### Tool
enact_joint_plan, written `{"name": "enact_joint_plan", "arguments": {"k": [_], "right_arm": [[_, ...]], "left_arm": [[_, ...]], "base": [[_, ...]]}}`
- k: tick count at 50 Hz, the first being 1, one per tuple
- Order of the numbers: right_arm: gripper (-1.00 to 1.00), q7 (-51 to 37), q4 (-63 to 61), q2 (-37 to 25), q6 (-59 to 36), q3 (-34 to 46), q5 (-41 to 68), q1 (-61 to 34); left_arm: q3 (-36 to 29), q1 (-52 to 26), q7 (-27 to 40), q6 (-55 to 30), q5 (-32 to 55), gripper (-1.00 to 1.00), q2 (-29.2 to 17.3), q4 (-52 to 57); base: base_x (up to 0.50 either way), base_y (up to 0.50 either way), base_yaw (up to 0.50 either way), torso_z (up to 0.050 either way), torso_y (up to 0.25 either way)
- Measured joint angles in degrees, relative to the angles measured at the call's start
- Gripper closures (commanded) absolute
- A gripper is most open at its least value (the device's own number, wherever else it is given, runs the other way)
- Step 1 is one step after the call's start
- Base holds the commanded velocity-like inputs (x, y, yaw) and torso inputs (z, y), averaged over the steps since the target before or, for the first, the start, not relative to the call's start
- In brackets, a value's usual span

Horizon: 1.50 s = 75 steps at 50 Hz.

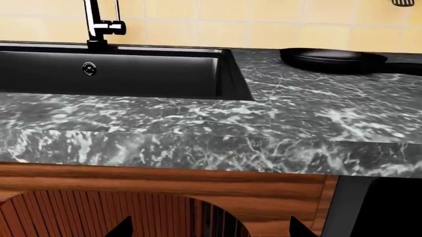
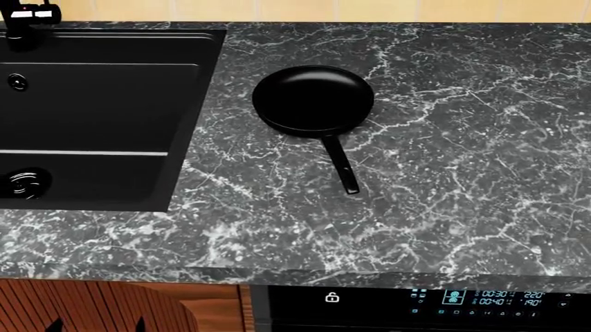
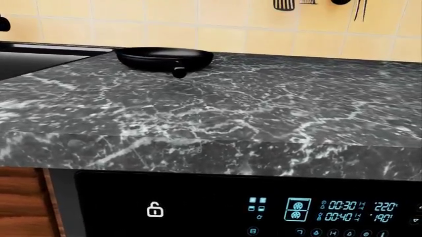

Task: Pick the pan and sponge and place them into the sink. Then turn on the water.

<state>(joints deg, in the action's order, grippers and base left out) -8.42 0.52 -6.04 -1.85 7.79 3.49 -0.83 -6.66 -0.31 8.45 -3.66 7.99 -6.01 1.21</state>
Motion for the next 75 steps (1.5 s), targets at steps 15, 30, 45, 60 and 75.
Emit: {"name": "enact_joint_plan", "arguments": {"k": [15,30,45,60,75], "right_arm": [[-1.0,2.3,-0.7,2.0,0.0,-2.6,-2.2,0.3],[-1.0,3.0,-4.2,1.9,-1.2,-3.8,-1.8,0.4],[-1.0,3.4,-22.8,-2.0,-19.6,-5.2,0.7,-3.2],[-1.0,5.9,-40.7,-8.7,-50.3,-9.1,5.7,-18.7],[-1.0,8.1,-44.8,-12.2,-64.6,-12.0,9.0,-27.2]], "left_arm": [[2.4,0.1,0.4,-2.1,-3.6,-1.0,2.3,0.8],[2.3,-0.6,1.0,-5.8,-3.5,-1.0,2.5,3.4],[1.8,-4.7,1.5,-24.7,0.2,-1.0,-0.5,20.0],[7.8,-17.2,1.5,-53.2,9.0,-1.0,-5.0,35.8],[10.9,-26.2,2.2,-67.4,13.3,-1.0,-7.0,40.6]], "base": [[0.0,0.0,0.0,0.0,0.0],[0.0,0.0,0.0,0.0,0.0],[0.0,0.0,0.0,0.0,0.0],[0.0,0.0,0.0,0.0,0.0],[0.14,0.02,0.0,0.0,0.0]]}}
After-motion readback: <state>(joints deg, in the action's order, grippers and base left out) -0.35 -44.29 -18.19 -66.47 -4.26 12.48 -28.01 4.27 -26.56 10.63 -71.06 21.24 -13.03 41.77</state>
